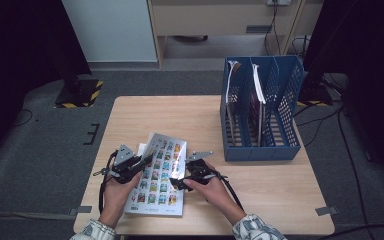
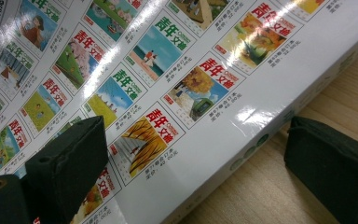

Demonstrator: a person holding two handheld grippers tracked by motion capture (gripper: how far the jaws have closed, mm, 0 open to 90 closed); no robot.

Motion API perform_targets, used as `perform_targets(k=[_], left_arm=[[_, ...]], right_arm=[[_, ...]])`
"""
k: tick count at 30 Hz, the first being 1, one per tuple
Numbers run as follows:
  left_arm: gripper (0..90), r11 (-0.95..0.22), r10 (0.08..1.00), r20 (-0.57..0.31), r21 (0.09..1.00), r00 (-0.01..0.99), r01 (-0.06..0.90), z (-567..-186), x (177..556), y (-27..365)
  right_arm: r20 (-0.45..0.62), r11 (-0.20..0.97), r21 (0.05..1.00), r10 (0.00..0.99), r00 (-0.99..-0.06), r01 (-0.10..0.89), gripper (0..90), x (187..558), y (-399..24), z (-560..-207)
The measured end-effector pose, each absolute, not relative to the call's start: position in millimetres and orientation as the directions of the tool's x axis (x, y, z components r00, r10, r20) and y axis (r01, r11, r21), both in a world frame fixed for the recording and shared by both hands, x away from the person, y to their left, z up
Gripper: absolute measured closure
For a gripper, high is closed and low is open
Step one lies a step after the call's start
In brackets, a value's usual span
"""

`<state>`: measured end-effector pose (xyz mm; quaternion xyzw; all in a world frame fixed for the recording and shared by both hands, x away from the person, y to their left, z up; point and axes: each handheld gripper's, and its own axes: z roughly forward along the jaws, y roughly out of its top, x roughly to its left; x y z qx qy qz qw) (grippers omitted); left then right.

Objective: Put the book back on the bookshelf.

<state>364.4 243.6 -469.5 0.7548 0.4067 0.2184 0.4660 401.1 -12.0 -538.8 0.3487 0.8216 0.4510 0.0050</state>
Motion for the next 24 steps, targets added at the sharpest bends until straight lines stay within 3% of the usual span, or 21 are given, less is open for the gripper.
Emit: perform_targets(k=[8,17,24], left_arm=[[80.7,-0.205,0.825,-0.059,0.896,0.563,0.394,-463,358,244],[80.3,-0.184,0.837,-0.102,0.873,0.537,0.452,-477,374,252],[79.4,-0.265,0.854,-0.037,0.827,0.518,0.496,-494,390,248]], right_arm=[[0.333,0.359,0.746,0.528,-0.781,0.561,5.6,396,-5,-539],[0.345,0.348,0.743,0.533,-0.773,0.572,6.2,397,-5,-539],[0.355,0.339,0.743,0.532,-0.769,0.577,6.1,398,-6,-540]])
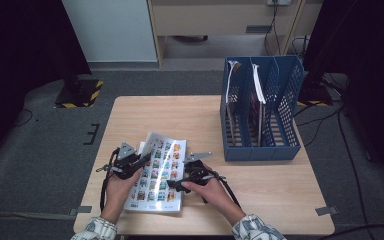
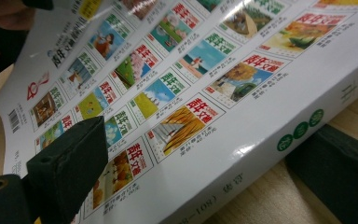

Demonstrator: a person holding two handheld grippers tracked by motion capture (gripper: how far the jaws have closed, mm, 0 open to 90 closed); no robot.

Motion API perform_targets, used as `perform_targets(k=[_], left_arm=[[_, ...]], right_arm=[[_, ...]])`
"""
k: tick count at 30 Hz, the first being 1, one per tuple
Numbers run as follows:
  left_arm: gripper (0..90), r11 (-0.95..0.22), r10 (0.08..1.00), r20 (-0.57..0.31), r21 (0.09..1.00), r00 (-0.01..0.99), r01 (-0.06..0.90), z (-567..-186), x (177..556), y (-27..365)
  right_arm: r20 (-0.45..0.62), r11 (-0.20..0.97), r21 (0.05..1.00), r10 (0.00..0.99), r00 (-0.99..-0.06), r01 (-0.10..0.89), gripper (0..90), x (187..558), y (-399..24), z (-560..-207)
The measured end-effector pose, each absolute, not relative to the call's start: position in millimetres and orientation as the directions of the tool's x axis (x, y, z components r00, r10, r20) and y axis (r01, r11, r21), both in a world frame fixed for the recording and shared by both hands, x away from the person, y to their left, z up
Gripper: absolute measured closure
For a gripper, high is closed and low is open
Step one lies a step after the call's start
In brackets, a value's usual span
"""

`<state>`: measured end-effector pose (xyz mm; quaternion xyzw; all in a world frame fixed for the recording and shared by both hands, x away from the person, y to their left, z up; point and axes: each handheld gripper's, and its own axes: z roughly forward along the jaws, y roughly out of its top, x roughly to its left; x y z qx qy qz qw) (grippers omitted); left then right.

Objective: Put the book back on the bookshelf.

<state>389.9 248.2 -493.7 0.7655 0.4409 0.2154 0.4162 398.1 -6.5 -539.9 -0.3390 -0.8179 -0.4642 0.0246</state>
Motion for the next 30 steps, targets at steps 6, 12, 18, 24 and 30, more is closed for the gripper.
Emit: perform_targets(k=[6,12,18,24,30], left_arm=[[71.9,-0.245,0.875,-0.06,0.8,0.48,0.548,-508,400,254],[61.9,-0.264,0.873,-0.041,0.797,0.486,0.543,-511,402,261],[50.4,-0.239,0.901,-0.041,0.782,0.431,0.575,-515,404,268],[45.1,-0.252,0.908,0.006,0.807,0.418,0.535,-506,394,280],[39.9,-0.255,0.9,-0.026,0.78,0.436,0.571,-511,387,281]], right_arm=[[0.318,0.359,0.746,0.548,-0.774,0.561,6.0,396,-4,-539],[0.301,0.369,0.746,0.555,-0.775,0.554,6.0,395,-2,-539],[0.276,0.384,0.747,0.563,-0.779,0.543,6.0,393,0,-539],[0.276,0.385,0.748,0.561,-0.781,0.541,6.0,394,-1,-539],[0.292,0.374,0.748,0.558,-0.777,0.549,6.2,395,-2,-539]])
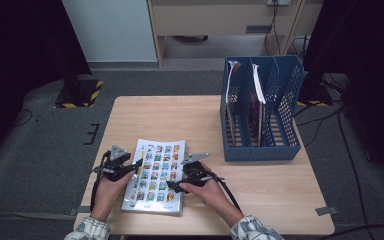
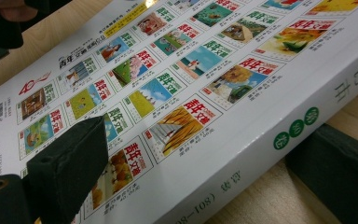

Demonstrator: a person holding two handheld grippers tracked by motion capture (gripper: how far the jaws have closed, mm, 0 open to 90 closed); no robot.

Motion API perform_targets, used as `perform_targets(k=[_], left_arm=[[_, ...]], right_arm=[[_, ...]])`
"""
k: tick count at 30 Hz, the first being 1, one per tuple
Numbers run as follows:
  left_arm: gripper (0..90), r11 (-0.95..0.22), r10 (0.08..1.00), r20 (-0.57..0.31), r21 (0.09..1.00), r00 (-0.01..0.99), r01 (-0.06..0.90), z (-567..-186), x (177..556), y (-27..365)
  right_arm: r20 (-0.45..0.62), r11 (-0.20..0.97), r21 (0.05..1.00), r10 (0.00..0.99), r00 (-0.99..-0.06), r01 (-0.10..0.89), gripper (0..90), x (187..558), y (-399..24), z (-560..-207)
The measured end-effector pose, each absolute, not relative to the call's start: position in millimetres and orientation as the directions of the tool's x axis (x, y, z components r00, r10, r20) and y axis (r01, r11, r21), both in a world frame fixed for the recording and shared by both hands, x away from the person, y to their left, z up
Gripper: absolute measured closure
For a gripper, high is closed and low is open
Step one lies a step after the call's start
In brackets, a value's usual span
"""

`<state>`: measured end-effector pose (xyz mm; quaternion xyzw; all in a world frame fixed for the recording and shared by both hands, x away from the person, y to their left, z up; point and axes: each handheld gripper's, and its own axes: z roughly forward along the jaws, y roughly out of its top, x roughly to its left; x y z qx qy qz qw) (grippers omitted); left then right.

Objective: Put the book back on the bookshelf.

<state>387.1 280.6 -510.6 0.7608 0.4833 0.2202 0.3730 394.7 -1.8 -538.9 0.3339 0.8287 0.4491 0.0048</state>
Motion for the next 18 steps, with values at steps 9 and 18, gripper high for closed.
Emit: perform_targets(k=[9,18], left_arm=[[38.5,-0.249,0.897,-0.047,0.766,0.439,0.592,-521,389,275],[38.5,-0.223,0.898,-0.075,0.771,0.433,0.597,-524,389,277]], right_arm=[[0.307,0.363,0.746,0.555,-0.773,0.558,6.6,395,-3,-539],[0.36,0.322,0.734,0.562,-0.745,0.598,7.7,401,-3,-538]])
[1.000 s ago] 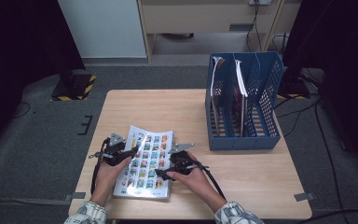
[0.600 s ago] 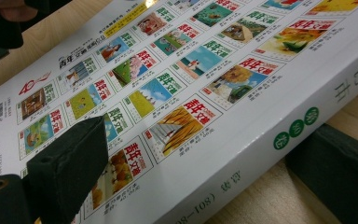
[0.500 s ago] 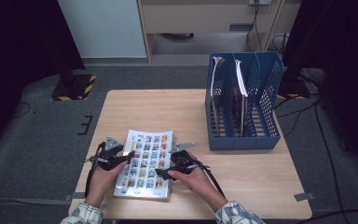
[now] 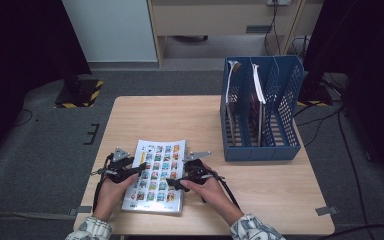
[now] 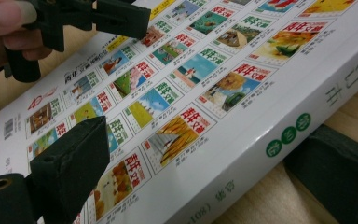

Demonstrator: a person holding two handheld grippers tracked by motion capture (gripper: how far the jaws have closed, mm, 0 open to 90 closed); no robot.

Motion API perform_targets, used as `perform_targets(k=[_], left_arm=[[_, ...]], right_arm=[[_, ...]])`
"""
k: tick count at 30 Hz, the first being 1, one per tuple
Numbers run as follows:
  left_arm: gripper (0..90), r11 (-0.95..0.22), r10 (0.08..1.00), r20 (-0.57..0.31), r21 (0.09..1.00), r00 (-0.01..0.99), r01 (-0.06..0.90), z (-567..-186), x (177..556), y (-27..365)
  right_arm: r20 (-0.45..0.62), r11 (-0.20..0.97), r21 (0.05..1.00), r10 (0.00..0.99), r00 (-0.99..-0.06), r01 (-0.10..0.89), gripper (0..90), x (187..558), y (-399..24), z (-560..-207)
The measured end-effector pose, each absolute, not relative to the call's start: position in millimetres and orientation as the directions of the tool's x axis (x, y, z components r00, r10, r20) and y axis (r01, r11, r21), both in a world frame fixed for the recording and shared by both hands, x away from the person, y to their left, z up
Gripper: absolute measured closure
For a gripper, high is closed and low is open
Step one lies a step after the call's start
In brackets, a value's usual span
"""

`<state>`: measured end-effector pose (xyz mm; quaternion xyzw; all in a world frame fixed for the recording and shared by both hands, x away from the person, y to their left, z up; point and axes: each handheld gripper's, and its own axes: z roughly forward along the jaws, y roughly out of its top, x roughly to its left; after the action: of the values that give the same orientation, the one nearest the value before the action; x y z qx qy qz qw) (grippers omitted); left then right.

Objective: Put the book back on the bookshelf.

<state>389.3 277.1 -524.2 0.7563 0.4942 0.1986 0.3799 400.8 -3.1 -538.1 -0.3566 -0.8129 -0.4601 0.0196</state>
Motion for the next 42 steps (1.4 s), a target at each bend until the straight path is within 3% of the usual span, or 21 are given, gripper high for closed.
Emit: perform_targets(k=[3,11,27,30,33,36,38,42], left_arm=[[38.4,-0.239,0.886,-0.063,0.788,0.46,0.568,-525,392,277],[38.3,-0.212,0.897,-0.091,0.771,0.433,0.601,-525,390,278],[37.9,-0.207,0.898,-0.096,0.77,0.43,0.604,-525,391,278],[37.9,-0.203,0.899,-0.099,0.768,0.426,0.607,-525,391,277],[37.9,-0.202,0.899,-0.102,0.767,0.427,0.609,-525,391,277],[38.1,-0.192,0.899,-0.113,0.766,0.423,0.613,-525,391,278],[38.2,-0.19,0.9,-0.116,0.764,0.42,0.617,-525,392,278],[38.9,-0.197,0.901,-0.104,0.767,0.422,0.61,-524,392,276]], right_arm=[[0.371,0.331,0.729,0.545,-0.752,0.599,8.8,407,1,-538],[0.401,0.342,0.713,0.516,-0.757,0.612,12.1,419,17,-537],[0.423,0.287,0.73,0.522,-0.741,0.62,7.7,418,22,-541],[0.421,0.286,0.724,0.538,-0.73,0.628,13.4,418,22,-540],[0.444,0.264,0.709,0.553,-0.705,0.654,27.0,421,18,-539],[0.46,0.261,0.693,0.557,-0.691,0.672,32.2,423,15,-538],[0.46,0.266,0.692,0.555,-0.694,0.671,31.5,423,16,-536],[0.44,0.304,0.692,0.541,-0.717,0.655,21.3,419,23,-530]])
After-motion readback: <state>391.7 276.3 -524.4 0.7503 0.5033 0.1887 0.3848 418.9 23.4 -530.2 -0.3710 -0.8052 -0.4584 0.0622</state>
